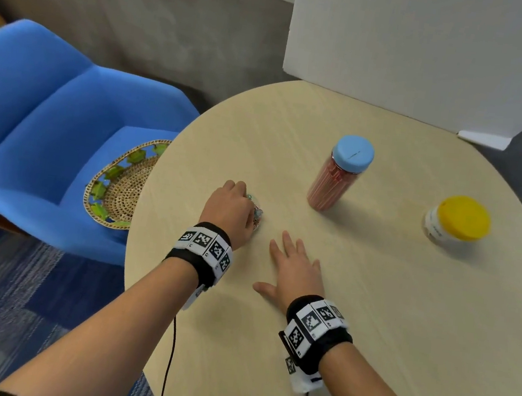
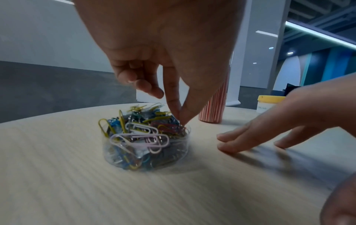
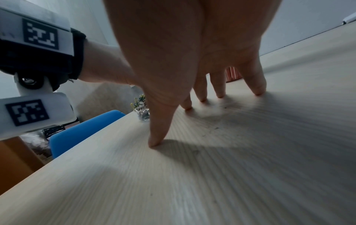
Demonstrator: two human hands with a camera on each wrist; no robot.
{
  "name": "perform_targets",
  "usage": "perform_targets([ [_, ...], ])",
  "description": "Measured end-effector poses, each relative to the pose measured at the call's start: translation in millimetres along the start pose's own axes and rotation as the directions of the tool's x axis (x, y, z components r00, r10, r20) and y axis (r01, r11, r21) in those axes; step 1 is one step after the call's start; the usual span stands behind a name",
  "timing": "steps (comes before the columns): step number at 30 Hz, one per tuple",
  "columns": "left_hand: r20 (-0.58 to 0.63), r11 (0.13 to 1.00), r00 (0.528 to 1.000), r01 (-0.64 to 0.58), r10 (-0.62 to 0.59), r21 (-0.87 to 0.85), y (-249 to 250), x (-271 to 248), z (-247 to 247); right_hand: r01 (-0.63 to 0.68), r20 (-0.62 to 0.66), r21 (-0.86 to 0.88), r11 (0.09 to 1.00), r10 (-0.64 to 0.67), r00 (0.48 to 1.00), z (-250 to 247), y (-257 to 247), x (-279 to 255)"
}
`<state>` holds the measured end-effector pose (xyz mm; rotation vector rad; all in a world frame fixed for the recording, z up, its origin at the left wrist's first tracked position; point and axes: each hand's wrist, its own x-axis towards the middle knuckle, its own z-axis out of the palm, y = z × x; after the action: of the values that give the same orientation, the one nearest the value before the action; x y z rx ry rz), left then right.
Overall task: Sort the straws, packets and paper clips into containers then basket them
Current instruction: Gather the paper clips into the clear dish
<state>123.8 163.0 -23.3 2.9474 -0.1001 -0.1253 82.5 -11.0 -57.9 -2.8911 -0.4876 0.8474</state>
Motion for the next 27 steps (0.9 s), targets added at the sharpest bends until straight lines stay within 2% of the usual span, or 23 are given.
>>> perform_targets([
  [3, -0.038, 1.000, 0.999, -0.005, 0.005, -0.011, 0, -1, 4, 0.004, 0.007, -0.012, 1.000, -0.004, 1.000, -1, 0, 0],
  [7, -0.146, 0.991, 0.989, 0.015, -0.034, -0.131, -6, -5, 6, 0.003, 0.012, -0.029, 1.000, -0.003, 1.000, -2, 0, 0],
  [9, -0.205, 0.973, 0.974, 0.051, -0.099, -0.227, -15, -7, 3, 0.006, 0.015, -0.034, 0.999, -0.005, 1.000, -4, 0, -1],
  [11, -0.249, 0.937, 0.945, 0.125, -0.213, -0.327, -29, -9, -1, -0.004, 0.031, -0.025, 1.000, 0.005, 1.000, -5, -2, -2],
  [15, -0.278, 0.822, 0.831, 0.318, -0.481, -0.472, -84, -23, -5, -0.034, 0.064, -0.039, 0.999, 0.036, 0.997, -6, -27, -14],
  [18, -0.247, 0.706, 0.718, 0.451, -0.650, -0.546, -133, -40, -1, 0.171, 0.029, -0.067, 0.983, -0.169, 0.985, -6, -63, -22],
  [22, -0.160, 0.544, 0.581, 0.581, -0.798, -0.605, -199, -64, 11, 0.443, 0.065, 0.013, 0.896, -0.443, 0.894, -6, -109, -10],
  [24, -0.101, 0.466, 0.525, 0.630, -0.845, -0.621, -236, -74, 22, 0.512, 0.097, -0.013, 0.859, -0.509, 0.855, -10, -125, 2],
  [27, 0.023, 0.344, 0.457, 0.700, -0.889, -0.626, -288, -79, 47, 0.539, 0.164, -0.040, 0.841, -0.526, 0.834, -15, -130, 22],
])
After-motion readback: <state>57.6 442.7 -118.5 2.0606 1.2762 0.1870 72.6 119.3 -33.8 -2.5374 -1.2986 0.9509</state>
